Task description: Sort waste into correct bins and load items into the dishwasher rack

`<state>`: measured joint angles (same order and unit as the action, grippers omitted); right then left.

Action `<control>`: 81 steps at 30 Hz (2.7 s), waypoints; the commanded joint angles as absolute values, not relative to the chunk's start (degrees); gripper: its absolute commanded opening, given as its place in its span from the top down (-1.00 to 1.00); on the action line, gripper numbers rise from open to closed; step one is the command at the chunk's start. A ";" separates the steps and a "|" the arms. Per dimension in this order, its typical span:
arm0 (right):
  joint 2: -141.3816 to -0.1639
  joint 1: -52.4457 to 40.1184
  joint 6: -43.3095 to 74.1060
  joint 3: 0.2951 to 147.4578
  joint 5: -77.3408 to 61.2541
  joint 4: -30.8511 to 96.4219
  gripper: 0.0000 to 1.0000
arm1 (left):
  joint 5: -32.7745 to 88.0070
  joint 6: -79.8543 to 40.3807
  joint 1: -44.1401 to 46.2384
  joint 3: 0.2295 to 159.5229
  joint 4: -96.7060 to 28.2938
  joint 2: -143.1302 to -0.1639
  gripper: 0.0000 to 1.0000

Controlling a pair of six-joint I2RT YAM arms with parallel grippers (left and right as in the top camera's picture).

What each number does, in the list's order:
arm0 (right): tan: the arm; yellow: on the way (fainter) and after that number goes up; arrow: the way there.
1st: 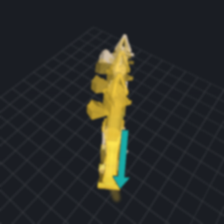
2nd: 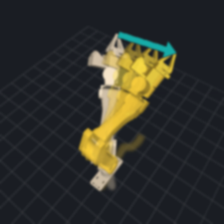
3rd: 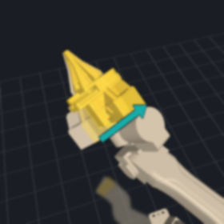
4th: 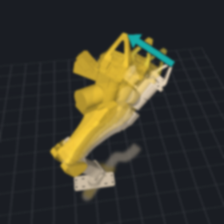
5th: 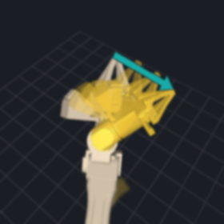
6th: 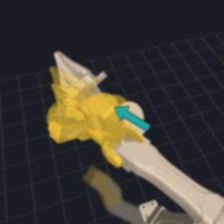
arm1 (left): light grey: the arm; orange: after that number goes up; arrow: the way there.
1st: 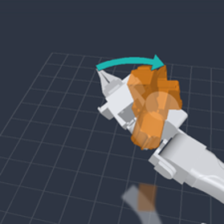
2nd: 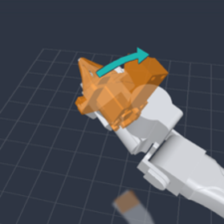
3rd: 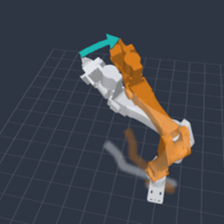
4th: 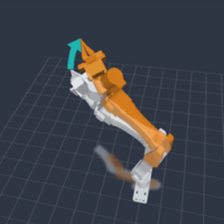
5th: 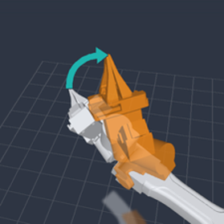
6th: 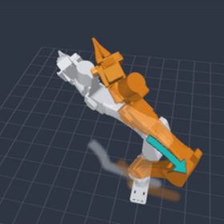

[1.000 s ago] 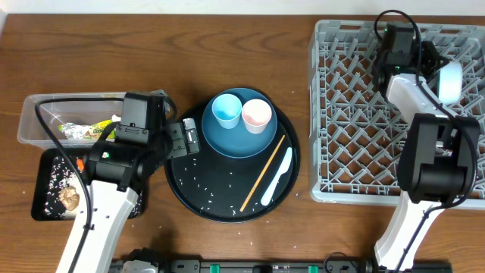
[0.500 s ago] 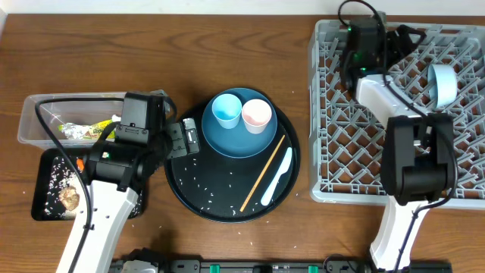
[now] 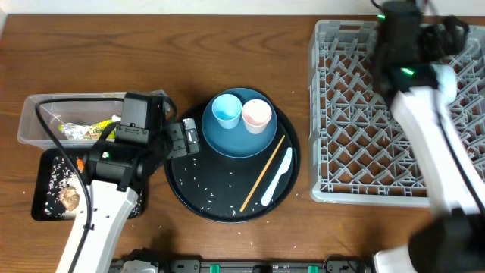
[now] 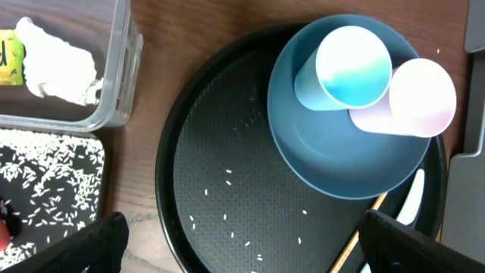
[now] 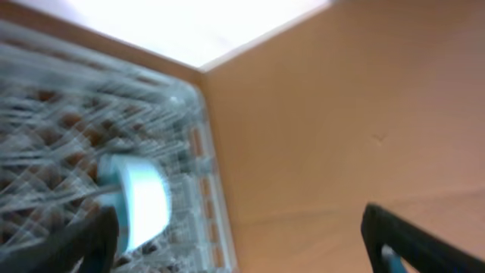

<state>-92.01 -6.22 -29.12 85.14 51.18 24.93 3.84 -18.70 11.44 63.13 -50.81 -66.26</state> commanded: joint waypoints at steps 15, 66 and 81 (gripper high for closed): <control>-80.23 -24.36 25.89 81.34 -7.86 59.31 0.04 | 2.96 -19.18 11.27 63.68 -50.94 -66.22 -0.96; -102.02 -47.97 73.32 57.87 11.92 41.95 0.56 | 2.94 -19.18 11.27 63.66 -50.94 -66.22 -0.96; -101.89 -47.97 74.46 51.86 12.47 32.62 0.95 | 2.96 -19.18 11.27 63.66 -50.94 -66.22 -0.96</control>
<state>-100.25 -48.18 74.56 53.71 12.88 32.62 3.86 -18.70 11.44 63.13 -50.85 -66.26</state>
